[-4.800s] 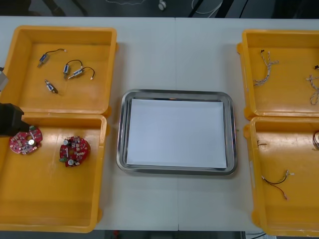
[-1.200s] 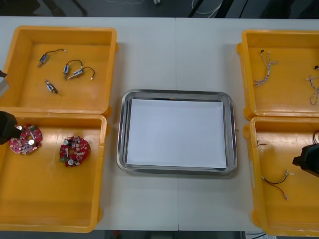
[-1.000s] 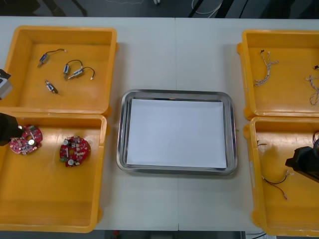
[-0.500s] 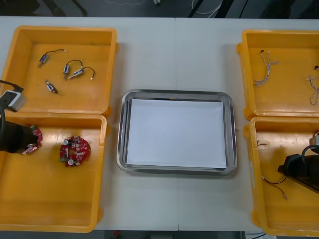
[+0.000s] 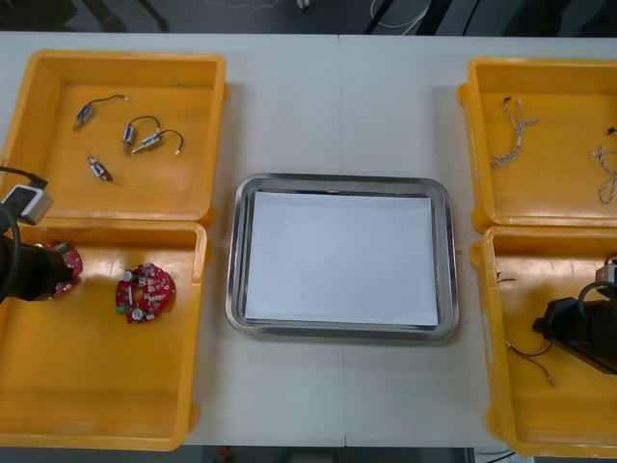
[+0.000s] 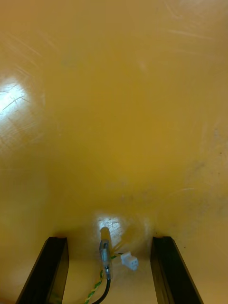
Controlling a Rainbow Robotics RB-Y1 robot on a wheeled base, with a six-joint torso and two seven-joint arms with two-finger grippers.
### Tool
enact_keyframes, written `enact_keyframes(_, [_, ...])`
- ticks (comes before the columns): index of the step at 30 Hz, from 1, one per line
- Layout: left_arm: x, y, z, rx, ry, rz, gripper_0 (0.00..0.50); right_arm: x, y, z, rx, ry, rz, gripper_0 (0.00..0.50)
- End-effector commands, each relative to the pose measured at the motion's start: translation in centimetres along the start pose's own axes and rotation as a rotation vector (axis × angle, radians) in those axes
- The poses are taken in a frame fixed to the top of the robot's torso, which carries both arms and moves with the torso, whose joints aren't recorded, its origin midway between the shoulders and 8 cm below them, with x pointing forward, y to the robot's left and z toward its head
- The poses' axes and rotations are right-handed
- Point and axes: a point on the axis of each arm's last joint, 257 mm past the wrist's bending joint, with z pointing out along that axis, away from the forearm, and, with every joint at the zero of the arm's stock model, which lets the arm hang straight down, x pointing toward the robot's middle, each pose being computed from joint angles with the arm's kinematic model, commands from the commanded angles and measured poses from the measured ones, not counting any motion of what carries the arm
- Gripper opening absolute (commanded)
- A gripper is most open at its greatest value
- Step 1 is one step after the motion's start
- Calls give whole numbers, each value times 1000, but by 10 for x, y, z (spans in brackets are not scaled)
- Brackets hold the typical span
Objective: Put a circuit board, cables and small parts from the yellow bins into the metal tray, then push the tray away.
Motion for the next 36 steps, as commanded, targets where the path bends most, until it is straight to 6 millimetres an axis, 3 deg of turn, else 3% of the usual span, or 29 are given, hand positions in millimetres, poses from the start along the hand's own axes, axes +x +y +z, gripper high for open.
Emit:
enact_keyframes(1, [5,18,5,-41,18,83,401,28,-11,12,31,60,33,342])
enact_keyframes(2, [5,19,7,-44,19,87,401,28,-11,13,31,60,35,102])
enact_keyframes(3, [5,20,7,-48,20,89,401,29,-11,12,31,62,38,0])
enact_keyframes(11, [1,21,16,-53,15,92,400,28,-12,12,30,59,48,0])
enact_keyframes(16, [-4,24,22,-60,11,95,401,15,-12,3,23,30,59,0])
enact_keyframes(28, [-10,24,31,-77,-2,125,402,-27,-19,-58,88,-20,14,0])
enact_keyframes(36, [-11,24,33,-82,-3,136,400,-53,-28,-78,110,-76,-3,0])
